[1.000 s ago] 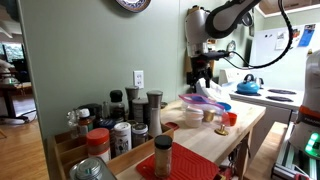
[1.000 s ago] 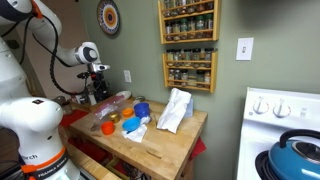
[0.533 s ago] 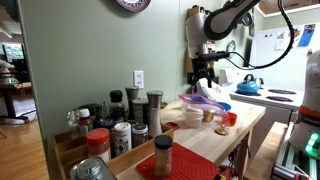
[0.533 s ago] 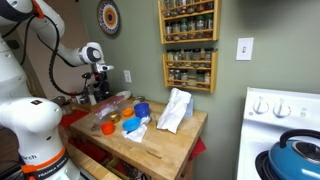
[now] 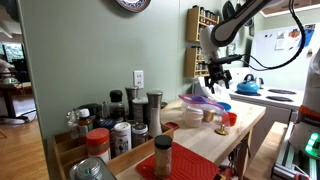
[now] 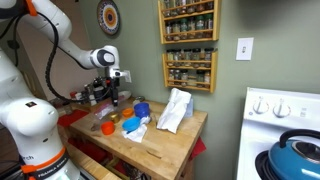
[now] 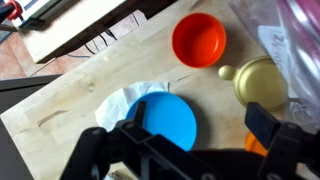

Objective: Put the orange cup in the zip lock bag

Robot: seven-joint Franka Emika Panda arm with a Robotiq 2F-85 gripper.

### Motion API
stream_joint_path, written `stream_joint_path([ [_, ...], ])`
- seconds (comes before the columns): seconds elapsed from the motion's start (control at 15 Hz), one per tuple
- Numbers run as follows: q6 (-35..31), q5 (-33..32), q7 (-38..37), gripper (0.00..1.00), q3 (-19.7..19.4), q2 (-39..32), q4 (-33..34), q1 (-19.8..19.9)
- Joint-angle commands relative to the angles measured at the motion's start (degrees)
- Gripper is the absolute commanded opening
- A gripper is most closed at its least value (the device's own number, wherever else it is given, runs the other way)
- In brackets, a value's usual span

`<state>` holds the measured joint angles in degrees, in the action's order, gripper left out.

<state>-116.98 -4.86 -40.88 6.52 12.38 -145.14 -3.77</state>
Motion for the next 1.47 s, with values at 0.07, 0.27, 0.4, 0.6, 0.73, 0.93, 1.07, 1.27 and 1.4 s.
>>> stream_joint_path([
  [0.07, -4.6, 1.2, 12.1, 1.00, -2.7, 1.8, -8.2, 2.0],
  [0.27, -8.4, 2.1, 17.3, 1.00, -3.0, -0.4, -11.5, 2.3],
  [0.4, -11.4, 3.5, 19.8, 1.00, -2.9, -1.7, -13.2, 1.8],
  [0.6, -13.9, 6.7, 23.5, 1.00, -2.9, -4.9, -12.4, 1.2],
  [0.73, -14.7, 8.5, 25.5, 0.92, -2.9, -6.1, -12.3, 1.0],
  [0.93, -16.0, 9.9, 27.6, 0.56, -2.9, -7.6, -12.3, 0.9],
  [1.07, -16.4, 10.4, 28.6, 0.42, -2.9, -8.4, -12.2, 1.0],
  [1.27, -16.8, 11.0, 29.3, 0.18, -2.8, -9.0, -12.2, 0.9],
  [1.4, -16.4, 11.9, 30.3, 0.04, -2.8, -8.6, -12.2, 0.8],
])
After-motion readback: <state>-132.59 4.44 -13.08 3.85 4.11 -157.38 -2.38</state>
